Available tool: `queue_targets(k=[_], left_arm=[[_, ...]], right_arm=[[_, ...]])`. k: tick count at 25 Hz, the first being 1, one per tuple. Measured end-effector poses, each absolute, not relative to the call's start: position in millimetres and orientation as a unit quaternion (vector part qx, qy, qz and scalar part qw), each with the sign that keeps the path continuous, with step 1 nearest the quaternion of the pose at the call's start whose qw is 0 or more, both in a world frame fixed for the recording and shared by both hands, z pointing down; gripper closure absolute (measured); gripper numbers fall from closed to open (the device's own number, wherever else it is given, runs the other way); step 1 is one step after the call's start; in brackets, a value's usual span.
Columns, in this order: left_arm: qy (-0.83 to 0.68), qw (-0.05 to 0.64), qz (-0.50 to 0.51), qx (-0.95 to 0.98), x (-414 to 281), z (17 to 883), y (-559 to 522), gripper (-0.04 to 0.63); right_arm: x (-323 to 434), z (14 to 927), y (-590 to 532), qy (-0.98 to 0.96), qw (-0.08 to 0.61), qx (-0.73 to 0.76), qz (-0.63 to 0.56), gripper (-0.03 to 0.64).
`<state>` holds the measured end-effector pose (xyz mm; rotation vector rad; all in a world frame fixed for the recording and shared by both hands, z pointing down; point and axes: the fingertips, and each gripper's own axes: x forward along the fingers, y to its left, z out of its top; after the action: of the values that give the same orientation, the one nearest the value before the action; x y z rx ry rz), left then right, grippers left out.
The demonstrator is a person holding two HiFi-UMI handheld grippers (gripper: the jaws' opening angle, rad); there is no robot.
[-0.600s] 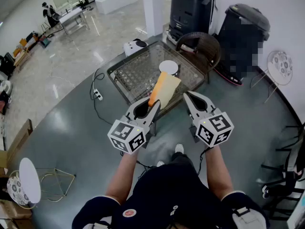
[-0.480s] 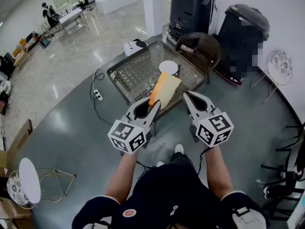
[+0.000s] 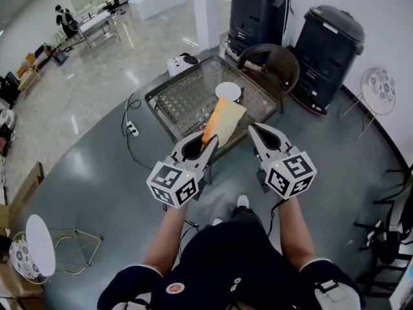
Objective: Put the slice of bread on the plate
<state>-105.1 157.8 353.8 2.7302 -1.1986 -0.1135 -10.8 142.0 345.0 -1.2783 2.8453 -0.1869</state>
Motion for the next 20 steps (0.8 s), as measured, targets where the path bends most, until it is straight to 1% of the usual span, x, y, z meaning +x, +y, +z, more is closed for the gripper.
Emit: queue_targets(k=[12,20], left_arm=[[-0.387,0.082,-0.036,0.918,-112,360,151,0.503],[-0.381,0.086,-0.034,0.920,-103,364,121,0.503]], right_arm=[[-16,348,139,0.905,0.005,-0.421,-0.060,0.609],[-7,352,108,0.901,0.006,-0.429,-0.065,0.609]])
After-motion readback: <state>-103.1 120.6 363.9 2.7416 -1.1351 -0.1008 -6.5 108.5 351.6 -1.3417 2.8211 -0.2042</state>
